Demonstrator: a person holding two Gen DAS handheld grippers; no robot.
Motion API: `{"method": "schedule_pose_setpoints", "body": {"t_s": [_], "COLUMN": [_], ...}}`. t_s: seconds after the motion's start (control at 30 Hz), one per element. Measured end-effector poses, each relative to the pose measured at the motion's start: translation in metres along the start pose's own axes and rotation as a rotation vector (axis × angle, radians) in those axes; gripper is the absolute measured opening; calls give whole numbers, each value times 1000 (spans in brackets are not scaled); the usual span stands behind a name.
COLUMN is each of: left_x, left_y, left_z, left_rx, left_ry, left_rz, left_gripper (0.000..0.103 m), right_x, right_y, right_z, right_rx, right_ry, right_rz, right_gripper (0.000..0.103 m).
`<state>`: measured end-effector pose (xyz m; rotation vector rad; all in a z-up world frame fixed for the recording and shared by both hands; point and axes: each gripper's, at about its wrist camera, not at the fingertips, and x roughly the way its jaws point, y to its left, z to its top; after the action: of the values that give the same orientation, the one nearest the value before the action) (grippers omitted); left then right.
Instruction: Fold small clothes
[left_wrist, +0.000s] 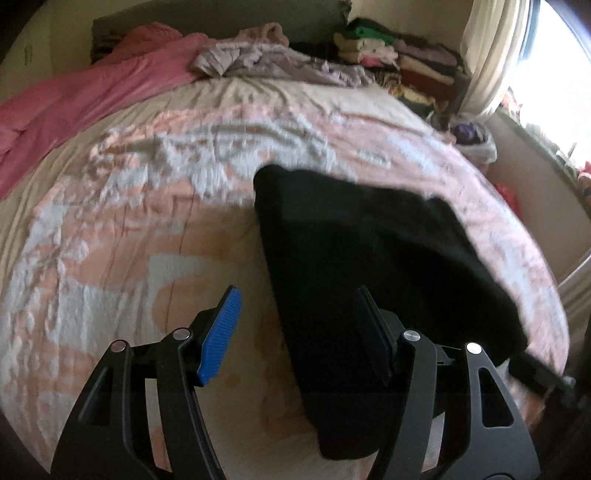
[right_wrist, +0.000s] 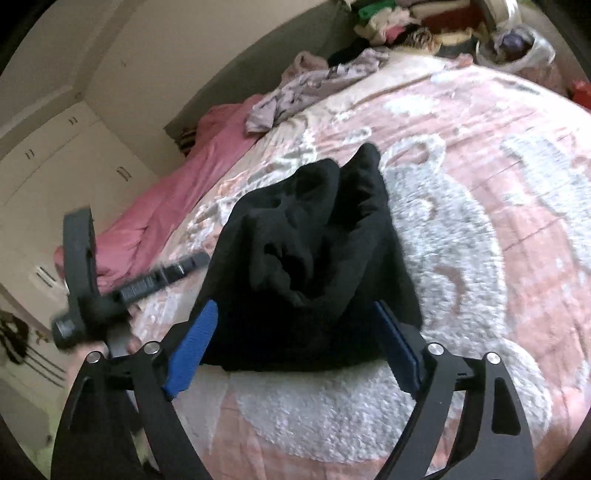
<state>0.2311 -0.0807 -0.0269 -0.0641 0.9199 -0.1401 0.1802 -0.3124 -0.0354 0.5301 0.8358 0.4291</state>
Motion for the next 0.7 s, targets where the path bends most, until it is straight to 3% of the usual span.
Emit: {"method": "schedule_pose_setpoints", "body": {"t_s": [0.3, 0.53, 0.57, 0.6, 0.7], "left_x": [-3, -5, -6, -5, -8], "left_y": [-17, -18, -19, -20, -24], "left_z": [-16, -17, -17, -17, -18], "left_rx": [100, 100, 106, 112, 119], "left_ry": [-44, -46, -48, -49, -53], "left_rz": [61, 58, 61, 62, 55], "left_gripper": [55, 55, 55, 55, 55], "right_x": [43, 64, 64, 63, 56], "right_y": [-1, -8, -6, -3, 9], "right_z": [46, 61, 62, 62, 61], "right_rx": [-16, 37, 19, -22, -125], "right_ry": [111, 153, 143, 130, 88], "right_rz": [5, 23, 8, -4, -5], "right_gripper": [88, 88, 78, 53, 27]}}
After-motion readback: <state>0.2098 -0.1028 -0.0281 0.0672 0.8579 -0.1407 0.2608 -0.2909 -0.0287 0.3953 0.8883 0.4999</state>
